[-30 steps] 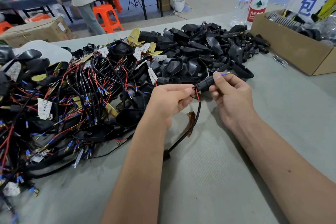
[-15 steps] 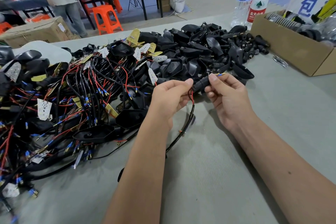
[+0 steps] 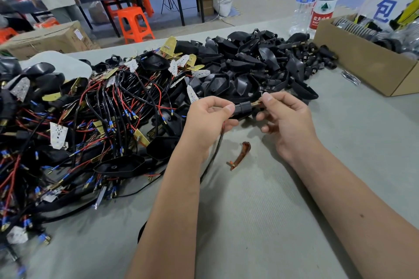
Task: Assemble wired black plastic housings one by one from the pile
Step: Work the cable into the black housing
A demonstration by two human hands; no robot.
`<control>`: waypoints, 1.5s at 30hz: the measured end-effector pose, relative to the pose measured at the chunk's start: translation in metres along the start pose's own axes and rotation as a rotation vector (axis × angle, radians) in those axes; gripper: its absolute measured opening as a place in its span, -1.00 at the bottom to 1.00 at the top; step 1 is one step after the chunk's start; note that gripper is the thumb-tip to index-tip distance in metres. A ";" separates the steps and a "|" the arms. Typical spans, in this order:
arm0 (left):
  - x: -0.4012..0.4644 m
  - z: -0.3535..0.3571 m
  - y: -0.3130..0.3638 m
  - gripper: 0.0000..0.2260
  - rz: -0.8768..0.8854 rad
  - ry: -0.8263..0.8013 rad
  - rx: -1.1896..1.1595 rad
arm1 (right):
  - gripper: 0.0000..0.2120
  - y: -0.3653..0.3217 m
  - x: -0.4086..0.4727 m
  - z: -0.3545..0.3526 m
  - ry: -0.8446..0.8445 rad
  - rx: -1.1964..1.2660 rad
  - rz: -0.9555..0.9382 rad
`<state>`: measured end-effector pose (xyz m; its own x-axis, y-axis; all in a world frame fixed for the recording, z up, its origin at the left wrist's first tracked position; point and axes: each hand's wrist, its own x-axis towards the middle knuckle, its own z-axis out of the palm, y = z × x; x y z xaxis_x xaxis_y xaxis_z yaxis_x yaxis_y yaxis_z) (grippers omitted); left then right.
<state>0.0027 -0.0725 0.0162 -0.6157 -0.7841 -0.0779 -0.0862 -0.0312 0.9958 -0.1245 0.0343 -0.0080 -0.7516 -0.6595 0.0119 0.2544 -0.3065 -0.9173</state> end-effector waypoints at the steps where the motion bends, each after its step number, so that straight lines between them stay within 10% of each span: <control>1: -0.001 -0.002 0.001 -0.94 -0.007 -0.011 -0.015 | -0.81 -0.001 0.001 -0.001 0.022 0.022 0.007; 10: 0.001 -0.017 0.000 -0.96 -0.024 -0.081 0.093 | -0.78 0.003 0.008 -0.005 0.138 0.130 0.007; 17: 0.002 0.001 -0.002 -0.94 -0.003 -0.034 -0.070 | -0.63 0.012 0.001 0.011 -0.116 0.245 0.181; 45: 0.001 -0.019 0.001 -0.85 0.009 -0.107 0.177 | -0.89 0.017 0.006 -0.001 0.193 -0.228 -0.303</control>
<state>0.0174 -0.0851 0.0180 -0.6957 -0.7136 -0.0830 -0.2109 0.0925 0.9731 -0.1249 0.0258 -0.0238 -0.8772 -0.4161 0.2395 -0.1200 -0.2930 -0.9486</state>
